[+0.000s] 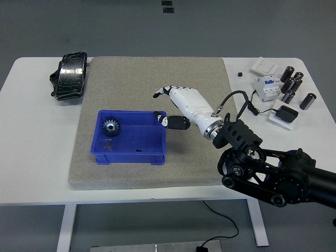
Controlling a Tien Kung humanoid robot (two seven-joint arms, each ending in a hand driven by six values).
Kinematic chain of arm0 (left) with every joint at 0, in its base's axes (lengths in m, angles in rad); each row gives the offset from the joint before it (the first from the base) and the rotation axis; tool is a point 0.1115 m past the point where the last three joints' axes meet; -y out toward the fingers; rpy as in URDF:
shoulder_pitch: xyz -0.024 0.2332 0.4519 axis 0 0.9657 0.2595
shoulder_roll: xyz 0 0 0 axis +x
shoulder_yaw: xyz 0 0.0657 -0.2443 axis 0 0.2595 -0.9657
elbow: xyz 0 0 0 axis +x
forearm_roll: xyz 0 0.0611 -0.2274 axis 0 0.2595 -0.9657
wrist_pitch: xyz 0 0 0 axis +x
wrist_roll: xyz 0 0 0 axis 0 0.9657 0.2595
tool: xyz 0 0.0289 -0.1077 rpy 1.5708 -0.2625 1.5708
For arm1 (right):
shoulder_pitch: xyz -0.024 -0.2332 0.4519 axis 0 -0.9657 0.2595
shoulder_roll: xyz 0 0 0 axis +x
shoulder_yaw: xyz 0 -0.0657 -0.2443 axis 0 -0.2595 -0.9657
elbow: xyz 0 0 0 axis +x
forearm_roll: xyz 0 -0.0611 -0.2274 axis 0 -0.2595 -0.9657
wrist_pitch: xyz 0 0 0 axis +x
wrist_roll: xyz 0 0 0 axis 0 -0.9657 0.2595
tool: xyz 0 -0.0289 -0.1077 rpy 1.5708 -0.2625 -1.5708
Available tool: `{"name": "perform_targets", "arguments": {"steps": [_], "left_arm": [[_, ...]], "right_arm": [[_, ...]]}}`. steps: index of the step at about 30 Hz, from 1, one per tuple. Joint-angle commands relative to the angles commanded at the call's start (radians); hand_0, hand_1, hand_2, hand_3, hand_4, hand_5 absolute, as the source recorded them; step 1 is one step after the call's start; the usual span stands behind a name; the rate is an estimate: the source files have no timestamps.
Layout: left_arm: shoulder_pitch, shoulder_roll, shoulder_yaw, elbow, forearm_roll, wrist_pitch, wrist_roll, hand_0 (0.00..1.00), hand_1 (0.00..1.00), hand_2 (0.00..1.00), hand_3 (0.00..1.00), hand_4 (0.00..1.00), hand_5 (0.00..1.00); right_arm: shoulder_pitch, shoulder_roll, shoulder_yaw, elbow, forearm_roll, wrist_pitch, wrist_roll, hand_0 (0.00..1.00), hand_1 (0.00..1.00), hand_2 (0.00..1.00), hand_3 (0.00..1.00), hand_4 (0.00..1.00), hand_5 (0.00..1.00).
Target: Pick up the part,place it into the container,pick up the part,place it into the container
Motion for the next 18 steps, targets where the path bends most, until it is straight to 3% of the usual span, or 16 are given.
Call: {"name": "perform_targets", "arguments": {"steps": [4, 5, 10, 18], "left_arm": [[-0.001, 0.000, 0.000, 0.000, 0.001, 0.000, 0.000, 0.677, 0.668, 0.597, 0.567, 0.557, 0.397], [-0.001, 0.000, 0.000, 0.000, 0.001, 0.000, 0.000, 0.678, 0.668, 0.596, 0.567, 0.555, 0.396], [-0.004, -0.001, 0.000, 0.001, 0.003, -0.001, -0.001, 0.678, 0.668, 0.596, 0.567, 0.555, 0.396], [-0.005, -0.001, -0.001, 0.000, 0.005, -0.001, 0.000, 0.678, 0.669, 0.596, 0.566, 0.549, 0.393]], "right_arm": [[0.020, -0.012, -0.033, -0.084, 0.027, 0.024, 0.002, 0.693, 0.752, 0.787, 0.726, 0.625, 0.317], [0.024, -0.012, -0.043, -0.102, 0.030, 0.030, 0.002, 0.623, 0.709, 0.784, 0.731, 0.631, 0.314], [0.040, -0.010, -0.093, -0.199, 0.059, 0.057, 0.006, 0.623, 0.709, 0.784, 0.731, 0.631, 0.314], [0.043, -0.010, -0.152, -0.278, 0.092, 0.080, 0.016, 0.620, 0.698, 0.778, 0.736, 0.642, 0.313]]}}
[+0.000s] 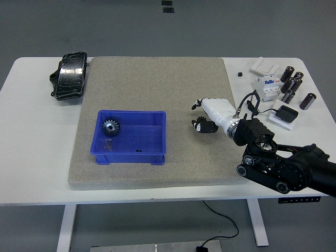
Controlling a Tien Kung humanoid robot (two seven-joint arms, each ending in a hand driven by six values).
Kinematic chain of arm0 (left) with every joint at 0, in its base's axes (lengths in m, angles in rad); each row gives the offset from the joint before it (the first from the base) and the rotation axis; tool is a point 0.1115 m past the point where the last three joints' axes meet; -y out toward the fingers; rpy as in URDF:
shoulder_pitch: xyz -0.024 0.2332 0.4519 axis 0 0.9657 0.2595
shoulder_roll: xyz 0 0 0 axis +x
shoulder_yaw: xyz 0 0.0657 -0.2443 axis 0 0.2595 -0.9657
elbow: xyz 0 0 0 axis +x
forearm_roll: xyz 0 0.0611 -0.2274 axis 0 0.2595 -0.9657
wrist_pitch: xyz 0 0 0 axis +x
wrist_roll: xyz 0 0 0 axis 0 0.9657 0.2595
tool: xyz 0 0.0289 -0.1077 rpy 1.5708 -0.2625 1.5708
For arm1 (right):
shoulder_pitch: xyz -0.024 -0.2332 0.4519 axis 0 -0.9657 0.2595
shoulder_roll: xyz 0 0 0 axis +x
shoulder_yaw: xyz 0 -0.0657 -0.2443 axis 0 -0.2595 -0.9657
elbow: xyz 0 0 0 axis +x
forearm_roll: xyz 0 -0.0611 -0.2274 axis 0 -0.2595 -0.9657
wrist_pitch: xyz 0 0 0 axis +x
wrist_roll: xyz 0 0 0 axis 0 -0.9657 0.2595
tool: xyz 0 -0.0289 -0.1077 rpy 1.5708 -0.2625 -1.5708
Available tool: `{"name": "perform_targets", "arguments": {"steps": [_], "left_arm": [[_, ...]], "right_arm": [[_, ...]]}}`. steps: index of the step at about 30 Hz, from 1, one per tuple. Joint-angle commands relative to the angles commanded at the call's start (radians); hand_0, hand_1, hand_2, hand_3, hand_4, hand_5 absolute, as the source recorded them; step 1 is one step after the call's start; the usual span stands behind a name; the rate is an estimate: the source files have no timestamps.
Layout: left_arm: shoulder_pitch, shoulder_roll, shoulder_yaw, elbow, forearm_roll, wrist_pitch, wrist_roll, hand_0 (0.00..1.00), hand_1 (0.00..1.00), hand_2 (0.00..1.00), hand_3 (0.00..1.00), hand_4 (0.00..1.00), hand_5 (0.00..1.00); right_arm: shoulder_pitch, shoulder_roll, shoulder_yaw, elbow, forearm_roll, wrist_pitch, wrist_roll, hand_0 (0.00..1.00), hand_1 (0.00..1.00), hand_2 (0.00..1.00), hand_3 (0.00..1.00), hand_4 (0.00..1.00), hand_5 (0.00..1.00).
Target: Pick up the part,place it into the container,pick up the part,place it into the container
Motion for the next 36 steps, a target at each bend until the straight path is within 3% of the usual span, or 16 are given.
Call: {"name": "perform_targets", "arguments": {"steps": [16, 17, 22, 23, 34, 36], "left_arm": [[-0.002, 0.001, 0.004, 0.002, -0.006, 0.000, -0.007, 0.677, 0.669, 0.594, 0.565, 0.547, 0.395], [-0.003, 0.001, 0.004, 0.002, -0.007, 0.000, -0.007, 0.678, 0.668, 0.595, 0.566, 0.544, 0.399], [-0.004, 0.001, 0.006, 0.003, -0.011, 0.000, -0.012, 0.678, 0.668, 0.595, 0.566, 0.544, 0.399], [-0.004, 0.001, 0.007, 0.003, -0.011, 0.001, -0.013, 0.678, 0.669, 0.597, 0.566, 0.539, 0.401], [-0.002, 0.001, 0.008, 0.003, -0.018, 0.005, -0.018, 0.677, 0.669, 0.597, 0.567, 0.538, 0.411], [-0.002, 0.001, 0.009, 0.003, -0.020, 0.005, -0.019, 0.677, 0.669, 0.599, 0.567, 0.535, 0.418]], "right_arm": [[-0.010, -0.002, -0.036, -0.021, 0.012, 0.000, 0.005, 0.527, 0.641, 0.733, 0.731, 0.652, 0.320], [-0.010, -0.001, -0.037, -0.021, 0.011, -0.002, 0.005, 0.444, 0.561, 0.619, 0.696, 0.590, 0.296], [-0.011, 0.003, -0.047, -0.030, 0.010, -0.007, 0.005, 0.444, 0.561, 0.619, 0.696, 0.590, 0.296], [-0.012, 0.004, -0.048, -0.032, 0.011, -0.008, 0.005, 0.416, 0.534, 0.575, 0.692, 0.384, 0.131], [-0.017, 0.007, -0.059, -0.041, 0.023, -0.036, 0.016, 0.406, 0.532, 0.541, 0.689, 0.397, 0.092], [-0.018, 0.007, -0.060, -0.041, 0.023, -0.042, 0.018, 0.403, 0.526, 0.484, 0.685, 0.421, 0.047]]}}
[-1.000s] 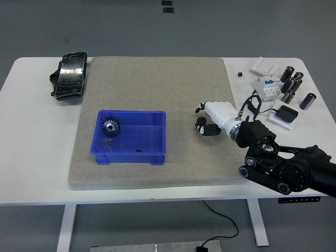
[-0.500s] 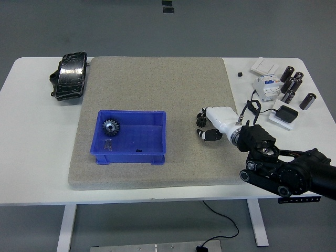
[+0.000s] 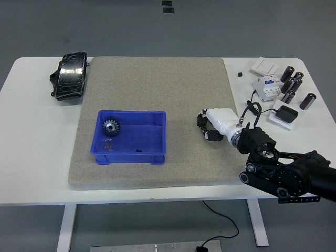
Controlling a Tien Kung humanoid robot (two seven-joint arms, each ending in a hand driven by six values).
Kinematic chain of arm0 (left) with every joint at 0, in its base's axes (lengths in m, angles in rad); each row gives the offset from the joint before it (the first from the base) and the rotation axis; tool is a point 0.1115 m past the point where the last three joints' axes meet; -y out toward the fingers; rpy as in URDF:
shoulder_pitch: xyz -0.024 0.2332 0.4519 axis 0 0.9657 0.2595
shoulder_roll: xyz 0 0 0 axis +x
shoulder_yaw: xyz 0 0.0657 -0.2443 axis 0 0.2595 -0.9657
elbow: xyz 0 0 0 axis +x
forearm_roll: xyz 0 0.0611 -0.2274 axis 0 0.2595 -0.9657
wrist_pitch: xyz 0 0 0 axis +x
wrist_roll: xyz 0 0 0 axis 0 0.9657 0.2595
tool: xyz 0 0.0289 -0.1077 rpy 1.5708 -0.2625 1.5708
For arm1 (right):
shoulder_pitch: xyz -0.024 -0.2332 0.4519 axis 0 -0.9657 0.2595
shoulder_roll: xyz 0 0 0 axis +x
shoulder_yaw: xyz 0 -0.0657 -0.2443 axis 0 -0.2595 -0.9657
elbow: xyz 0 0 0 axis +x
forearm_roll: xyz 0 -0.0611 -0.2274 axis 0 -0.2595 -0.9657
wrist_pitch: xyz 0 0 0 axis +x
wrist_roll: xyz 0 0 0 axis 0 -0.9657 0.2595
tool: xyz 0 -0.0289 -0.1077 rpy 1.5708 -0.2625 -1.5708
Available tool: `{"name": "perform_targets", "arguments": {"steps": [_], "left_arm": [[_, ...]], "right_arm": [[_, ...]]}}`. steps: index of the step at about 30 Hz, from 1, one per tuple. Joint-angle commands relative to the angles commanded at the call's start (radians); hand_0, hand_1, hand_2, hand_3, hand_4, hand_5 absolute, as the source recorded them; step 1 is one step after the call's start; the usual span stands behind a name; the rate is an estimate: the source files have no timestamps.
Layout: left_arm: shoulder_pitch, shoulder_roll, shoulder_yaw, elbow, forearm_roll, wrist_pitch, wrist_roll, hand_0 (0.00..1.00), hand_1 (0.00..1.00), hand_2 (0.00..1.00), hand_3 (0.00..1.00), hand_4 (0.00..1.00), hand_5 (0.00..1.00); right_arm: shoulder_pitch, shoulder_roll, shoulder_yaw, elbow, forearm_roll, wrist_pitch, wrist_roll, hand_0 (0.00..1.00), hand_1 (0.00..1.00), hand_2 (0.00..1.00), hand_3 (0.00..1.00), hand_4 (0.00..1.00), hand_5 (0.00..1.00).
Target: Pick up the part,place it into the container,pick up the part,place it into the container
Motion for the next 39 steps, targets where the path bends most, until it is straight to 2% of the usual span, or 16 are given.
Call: {"name": "perform_targets", "arguments": {"steps": [8, 12, 19, 23, 27, 31, 34, 35, 39], "left_arm": [[0.001, 0.001, 0.000, 0.000, -0.002, 0.003, -0.002, 0.677, 0.669, 0.600, 0.567, 0.532, 0.422], [0.001, 0.000, -0.001, -0.001, -0.001, 0.004, -0.001, 0.677, 0.668, 0.600, 0.568, 0.534, 0.427], [0.003, -0.002, 0.001, -0.001, -0.004, 0.006, -0.002, 0.677, 0.669, 0.602, 0.569, 0.534, 0.436], [0.003, -0.003, 0.002, -0.001, -0.005, 0.007, -0.003, 0.677, 0.668, 0.604, 0.568, 0.535, 0.455], [0.003, -0.003, 0.001, -0.001, -0.004, 0.007, -0.002, 0.677, 0.668, 0.604, 0.568, 0.535, 0.455], [0.004, -0.002, -0.001, -0.002, -0.001, 0.008, 0.000, 0.677, 0.669, 0.605, 0.569, 0.534, 0.468], [0.004, -0.002, -0.002, -0.003, 0.001, 0.008, 0.002, 0.677, 0.669, 0.605, 0.569, 0.534, 0.468], [0.004, -0.001, -0.003, -0.003, 0.002, 0.008, 0.003, 0.677, 0.669, 0.607, 0.568, 0.532, 0.471], [0.003, 0.000, -0.005, -0.003, 0.005, 0.008, 0.004, 0.677, 0.669, 0.607, 0.568, 0.532, 0.471]], "right_arm": [[-0.007, 0.001, -0.001, -0.002, 0.009, -0.019, 0.009, 0.403, 0.524, 0.458, 0.680, 0.432, 0.032], [-0.017, -0.013, 0.039, 0.033, -0.003, -0.024, 0.006, 0.402, 0.524, 0.454, 0.681, 0.430, 0.034], [-0.049, -0.053, 0.172, 0.182, -0.089, -0.038, -0.021, 0.410, 0.528, 0.451, 0.684, 0.419, 0.020], [-0.055, -0.061, 0.206, 0.286, -0.158, -0.044, -0.044, 0.403, 0.533, 0.447, 0.685, 0.437, 0.021], [-0.048, -0.051, 0.190, 0.392, -0.218, -0.047, -0.062, 0.403, 0.533, 0.447, 0.685, 0.437, 0.021], [-0.035, -0.023, 0.150, 0.467, -0.256, -0.053, -0.066, 0.412, 0.537, 0.466, 0.687, 0.431, 0.031], [-0.027, -0.005, 0.118, 0.476, -0.265, -0.051, -0.066, 0.412, 0.537, 0.466, 0.687, 0.431, 0.031], [-0.025, 0.000, 0.108, 0.474, -0.263, -0.051, -0.065, 0.414, 0.565, 0.591, 0.694, 0.375, 0.105], [-0.018, 0.019, 0.077, 0.453, -0.254, -0.055, -0.065, 0.414, 0.565, 0.591, 0.694, 0.375, 0.105]]}}
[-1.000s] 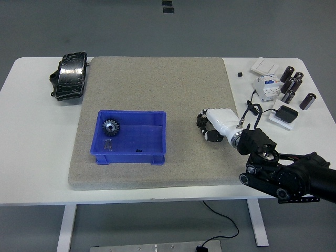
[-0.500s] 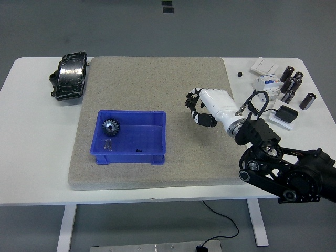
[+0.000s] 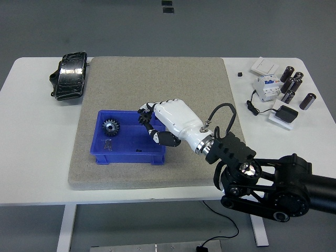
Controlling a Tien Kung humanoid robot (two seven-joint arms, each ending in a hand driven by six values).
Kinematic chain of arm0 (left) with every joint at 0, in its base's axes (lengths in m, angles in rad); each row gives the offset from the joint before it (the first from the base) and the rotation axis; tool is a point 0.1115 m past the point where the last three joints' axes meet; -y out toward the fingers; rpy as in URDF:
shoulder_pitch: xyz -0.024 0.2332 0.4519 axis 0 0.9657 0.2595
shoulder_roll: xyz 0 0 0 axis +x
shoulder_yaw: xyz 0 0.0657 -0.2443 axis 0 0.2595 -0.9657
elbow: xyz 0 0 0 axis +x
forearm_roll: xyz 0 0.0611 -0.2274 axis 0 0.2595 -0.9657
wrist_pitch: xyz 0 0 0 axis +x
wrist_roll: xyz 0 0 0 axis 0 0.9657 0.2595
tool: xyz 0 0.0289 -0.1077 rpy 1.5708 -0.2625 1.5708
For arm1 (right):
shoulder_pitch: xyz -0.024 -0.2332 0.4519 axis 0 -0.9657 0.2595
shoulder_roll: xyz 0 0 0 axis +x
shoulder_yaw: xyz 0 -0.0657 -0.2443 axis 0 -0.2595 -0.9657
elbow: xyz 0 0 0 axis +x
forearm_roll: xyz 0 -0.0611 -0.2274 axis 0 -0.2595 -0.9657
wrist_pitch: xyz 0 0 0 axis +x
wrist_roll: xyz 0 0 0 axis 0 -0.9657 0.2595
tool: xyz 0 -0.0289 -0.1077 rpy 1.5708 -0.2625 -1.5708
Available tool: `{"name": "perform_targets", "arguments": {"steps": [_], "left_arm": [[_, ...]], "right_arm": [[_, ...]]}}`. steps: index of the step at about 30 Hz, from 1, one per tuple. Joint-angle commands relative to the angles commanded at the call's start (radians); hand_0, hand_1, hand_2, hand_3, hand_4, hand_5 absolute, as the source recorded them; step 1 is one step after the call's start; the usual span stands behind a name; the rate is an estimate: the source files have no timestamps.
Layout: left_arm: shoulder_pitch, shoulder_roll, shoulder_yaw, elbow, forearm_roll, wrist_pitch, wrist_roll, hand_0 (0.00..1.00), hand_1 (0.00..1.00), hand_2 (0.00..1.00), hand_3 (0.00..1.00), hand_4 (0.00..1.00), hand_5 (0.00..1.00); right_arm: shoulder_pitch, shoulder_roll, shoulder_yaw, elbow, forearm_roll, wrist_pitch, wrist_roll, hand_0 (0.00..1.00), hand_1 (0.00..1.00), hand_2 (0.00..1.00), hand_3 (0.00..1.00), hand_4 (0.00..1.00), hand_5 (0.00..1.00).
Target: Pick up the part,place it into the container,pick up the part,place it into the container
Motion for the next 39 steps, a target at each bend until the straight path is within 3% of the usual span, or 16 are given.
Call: {"name": "perform_targets", "arguments": {"steps": [1, 2, 7, 8, 19, 25, 26, 30, 39], "left_arm": [[0.000, 0.000, 0.001, 0.000, -0.001, -0.001, -0.001, 0.677, 0.669, 0.607, 0.568, 0.532, 0.471], [-0.001, 0.000, 0.001, 0.001, -0.001, -0.002, -0.001, 0.677, 0.669, 0.606, 0.569, 0.532, 0.472], [-0.003, 0.001, 0.000, 0.002, 0.002, -0.003, -0.001, 0.677, 0.669, 0.606, 0.569, 0.532, 0.472], [-0.003, 0.001, -0.001, 0.002, 0.003, -0.003, -0.001, 0.677, 0.668, 0.606, 0.567, 0.530, 0.472], [-0.001, 0.000, -0.002, 0.000, 0.006, -0.003, 0.003, 0.677, 0.663, 0.605, 0.568, 0.530, 0.472], [0.001, -0.002, 0.001, 0.000, 0.001, -0.002, 0.001, 0.677, 0.664, 0.605, 0.566, 0.531, 0.472], [0.002, -0.002, 0.002, 0.000, -0.001, -0.001, 0.000, 0.677, 0.665, 0.603, 0.567, 0.528, 0.471], [0.004, -0.004, 0.004, 0.001, -0.006, -0.002, -0.002, 0.677, 0.665, 0.603, 0.567, 0.528, 0.471], [0.006, -0.010, 0.016, 0.003, -0.027, 0.000, -0.009, 0.678, 0.664, 0.602, 0.567, 0.517, 0.458]], "right_arm": [[0.001, 0.005, -0.006, -0.008, 0.002, 0.005, -0.003, 0.414, 0.565, 0.591, 0.694, 0.375, 0.105], [0.002, 0.008, -0.010, -0.015, 0.005, 0.010, -0.004, 0.480, 0.665, 0.710, 0.711, 0.559, 0.271], [0.004, 0.020, -0.025, -0.041, 0.018, 0.036, -0.014, 0.480, 0.665, 0.710, 0.711, 0.559, 0.271], [0.004, 0.022, -0.026, -0.044, 0.021, 0.038, -0.015, 0.600, 0.756, 0.809, 0.771, 0.614, 0.289], [-0.016, 0.020, 0.028, -0.040, 0.060, 0.027, -0.008, 0.601, 0.763, 0.827, 0.791, 0.663, 0.315], [-0.078, -0.021, 0.154, 0.016, 0.175, -0.017, 0.051, 0.589, 0.756, 0.819, 0.783, 0.666, 0.320], [-0.096, -0.032, 0.182, 0.030, 0.202, -0.029, 0.067, 0.517, 0.707, 0.765, 0.745, 0.671, 0.331], [-0.168, -0.071, 0.284, 0.062, 0.282, -0.056, 0.113, 0.517, 0.707, 0.765, 0.745, 0.671, 0.331], [-0.368, -0.135, 0.525, 0.022, 0.504, -0.083, 0.303, 0.523, 0.683, 0.730, 0.701, 0.667, 0.324]]}}
